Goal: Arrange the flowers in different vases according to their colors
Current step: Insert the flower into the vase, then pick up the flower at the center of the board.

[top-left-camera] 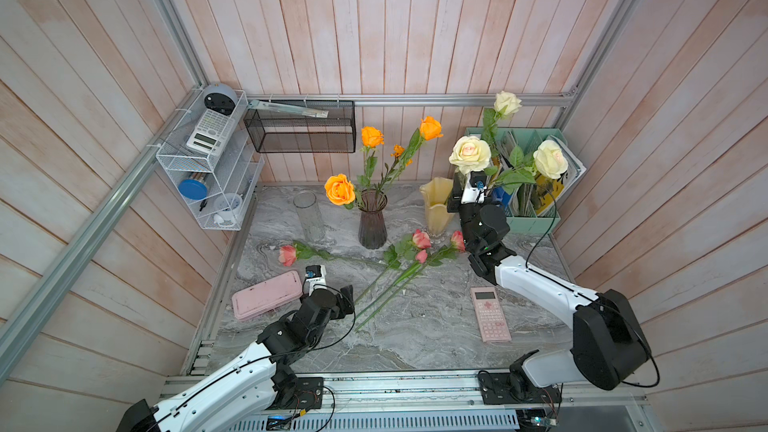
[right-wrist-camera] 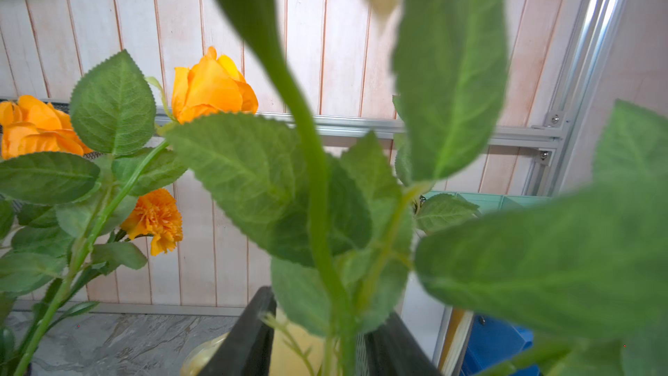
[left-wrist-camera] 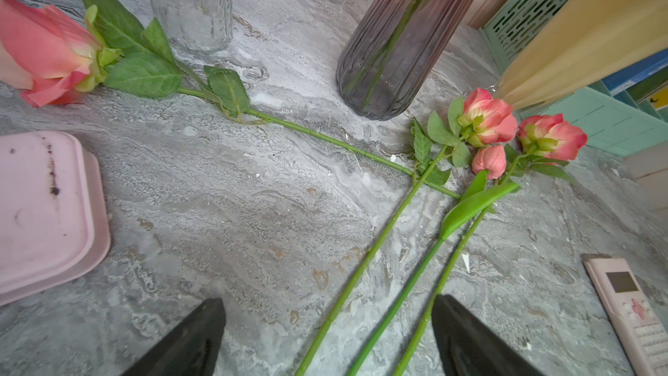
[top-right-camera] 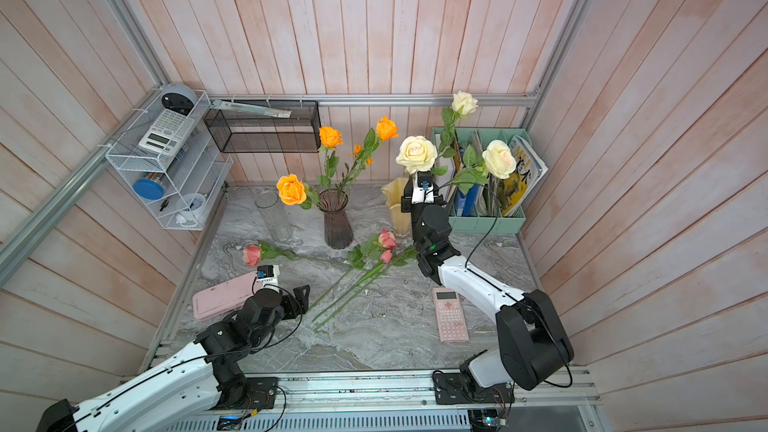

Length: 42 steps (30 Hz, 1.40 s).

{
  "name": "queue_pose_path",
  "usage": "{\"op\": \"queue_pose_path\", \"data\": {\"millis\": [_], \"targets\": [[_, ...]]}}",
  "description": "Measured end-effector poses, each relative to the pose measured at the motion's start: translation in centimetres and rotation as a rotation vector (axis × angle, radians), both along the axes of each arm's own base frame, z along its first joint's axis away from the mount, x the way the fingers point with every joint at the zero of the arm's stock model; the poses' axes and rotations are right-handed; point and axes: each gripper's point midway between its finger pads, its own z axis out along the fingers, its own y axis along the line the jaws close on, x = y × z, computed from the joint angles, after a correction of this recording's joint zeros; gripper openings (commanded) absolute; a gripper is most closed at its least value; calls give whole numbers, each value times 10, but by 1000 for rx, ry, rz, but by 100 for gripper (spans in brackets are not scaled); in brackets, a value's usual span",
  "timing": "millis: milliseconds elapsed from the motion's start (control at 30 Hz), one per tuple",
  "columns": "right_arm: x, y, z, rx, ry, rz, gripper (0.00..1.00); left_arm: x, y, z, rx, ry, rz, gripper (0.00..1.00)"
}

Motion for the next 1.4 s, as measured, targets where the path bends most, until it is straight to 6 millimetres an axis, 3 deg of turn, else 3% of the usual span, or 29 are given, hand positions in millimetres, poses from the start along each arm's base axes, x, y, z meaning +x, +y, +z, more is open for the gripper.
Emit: {"op": "queue_pose_path", "data": {"millis": [200,467,767,900,1100,1400], "targets": [[-9,-4,-4,12,47,9,63,2,-9,3,0,0,-42,95],[-34,-14,-3,45,141,40,67,11,-39,13,42,40,-158,96],[-69,-32,-51,61,291,48,68,21,-79,0,108,156,-322,96],[-84,-39,-60,86,329,54,68,27,-95,-2,145,202,-393,95],[-109,-46,-65,144,376,91,68,27,-104,-20,198,320,-458,94],[-153,-51,-107,208,511,171,65,24,-99,-58,286,475,-470,89]]}}
